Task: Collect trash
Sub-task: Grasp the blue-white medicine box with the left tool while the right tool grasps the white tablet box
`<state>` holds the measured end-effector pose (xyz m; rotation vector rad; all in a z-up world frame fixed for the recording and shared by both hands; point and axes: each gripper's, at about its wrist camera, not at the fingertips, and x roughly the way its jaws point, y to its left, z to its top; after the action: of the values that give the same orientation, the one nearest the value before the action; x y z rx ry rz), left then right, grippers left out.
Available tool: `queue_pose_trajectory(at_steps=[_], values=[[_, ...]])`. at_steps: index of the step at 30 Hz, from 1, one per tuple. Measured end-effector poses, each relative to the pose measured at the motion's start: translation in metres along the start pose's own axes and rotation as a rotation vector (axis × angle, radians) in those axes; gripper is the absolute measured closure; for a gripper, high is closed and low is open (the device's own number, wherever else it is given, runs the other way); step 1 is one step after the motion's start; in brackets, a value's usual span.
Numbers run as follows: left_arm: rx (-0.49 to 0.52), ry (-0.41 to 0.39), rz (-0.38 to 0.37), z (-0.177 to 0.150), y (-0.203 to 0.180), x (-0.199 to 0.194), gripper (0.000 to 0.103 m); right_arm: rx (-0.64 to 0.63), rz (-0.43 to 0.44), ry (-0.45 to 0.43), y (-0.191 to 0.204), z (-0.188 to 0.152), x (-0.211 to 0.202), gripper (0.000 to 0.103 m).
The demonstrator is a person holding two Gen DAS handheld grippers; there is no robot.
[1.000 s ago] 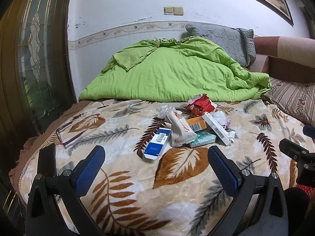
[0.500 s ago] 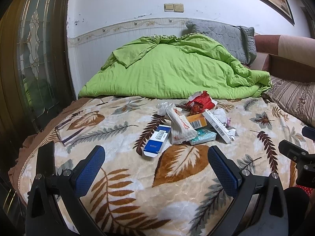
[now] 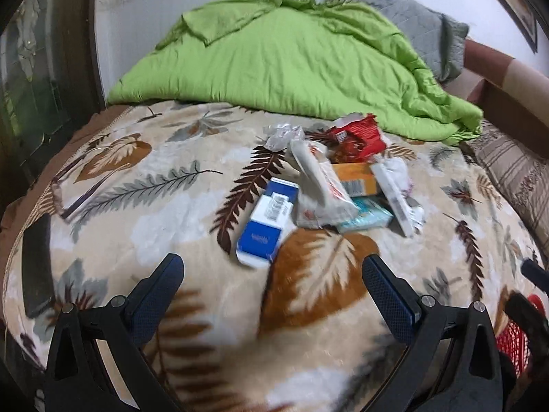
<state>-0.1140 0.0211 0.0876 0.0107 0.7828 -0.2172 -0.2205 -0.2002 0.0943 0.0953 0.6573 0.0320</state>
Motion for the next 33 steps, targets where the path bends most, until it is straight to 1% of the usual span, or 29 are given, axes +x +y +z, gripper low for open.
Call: queue_pose_trajectory(at_steps=[1, 5, 6, 8, 9, 10, 11, 13, 14, 16, 18, 22, 25, 26, 27, 28, 29, 33], values=[[0.000, 0.016, 0.002, 0.006, 0.000, 0.008, 0.000, -0.012, 0.016, 0.007, 0.001, 0.003, 0.003, 0.009], [0.003, 0.075, 0.000, 0.024, 0.000, 0.039, 0.018, -0.040, 0.107, 0.061, 0.002, 0.016, 0.020, 0.012], [0.003, 0.092, -0.005, 0.027, -0.001, 0.047, 0.020, -0.047, 0.128, 0.075, 0.001, 0.021, 0.027, 0.014], [0.004, 0.120, 0.004, 0.031, -0.001, 0.063, 0.028, -0.063, 0.170, 0.102, -0.003, 0.033, 0.043, 0.015], [0.006, 0.133, 0.009, 0.030, -0.002, 0.070, 0.029, -0.075, 0.193, 0.127, -0.004, 0.038, 0.051, 0.015], [0.001, 0.156, 0.008, 0.029, -0.001, 0.079, 0.037, -0.085, 0.216, 0.148, -0.008, 0.044, 0.063, 0.016], [-0.005, 0.170, 0.006, 0.028, 0.000, 0.084, 0.047, -0.092, 0.228, 0.163, -0.010, 0.049, 0.073, 0.016], [-0.022, 0.201, -0.007, 0.028, 0.006, 0.094, 0.057, -0.105, 0.249, 0.209, -0.016, 0.058, 0.096, 0.017], [-0.028, 0.204, -0.010, 0.028, 0.008, 0.096, 0.059, -0.105, 0.252, 0.214, -0.019, 0.061, 0.102, 0.017], [-0.041, 0.205, -0.016, 0.029, 0.013, 0.100, 0.060, -0.128, 0.257, 0.229, -0.024, 0.069, 0.120, 0.017], [-0.055, 0.208, -0.021, 0.031, 0.017, 0.104, 0.061, -0.152, 0.244, 0.230, -0.029, 0.077, 0.138, 0.017], [-0.063, 0.234, -0.026, 0.031, 0.020, 0.116, 0.061, -0.178, 0.267, 0.266, -0.038, 0.088, 0.173, 0.017], [-0.064, 0.229, -0.023, 0.033, 0.020, 0.119, 0.061, -0.174, 0.299, 0.306, -0.041, 0.091, 0.197, 0.017], [-0.060, 0.226, -0.020, 0.033, 0.020, 0.120, 0.061, -0.172, 0.306, 0.318, -0.041, 0.090, 0.202, 0.020], [-0.056, 0.225, -0.015, 0.032, 0.019, 0.122, 0.061, -0.172, 0.305, 0.329, -0.042, 0.090, 0.208, 0.027], [-0.050, 0.223, -0.009, 0.032, 0.018, 0.122, 0.062, -0.165, 0.311, 0.342, -0.042, 0.089, 0.214, 0.031], [-0.044, 0.220, -0.003, 0.032, 0.017, 0.122, 0.063, -0.151, 0.328, 0.344, -0.043, 0.088, 0.215, 0.038], [-0.058, 0.212, -0.008, 0.033, 0.019, 0.121, 0.064, -0.108, 0.325, 0.321, -0.041, 0.084, 0.210, 0.039]])
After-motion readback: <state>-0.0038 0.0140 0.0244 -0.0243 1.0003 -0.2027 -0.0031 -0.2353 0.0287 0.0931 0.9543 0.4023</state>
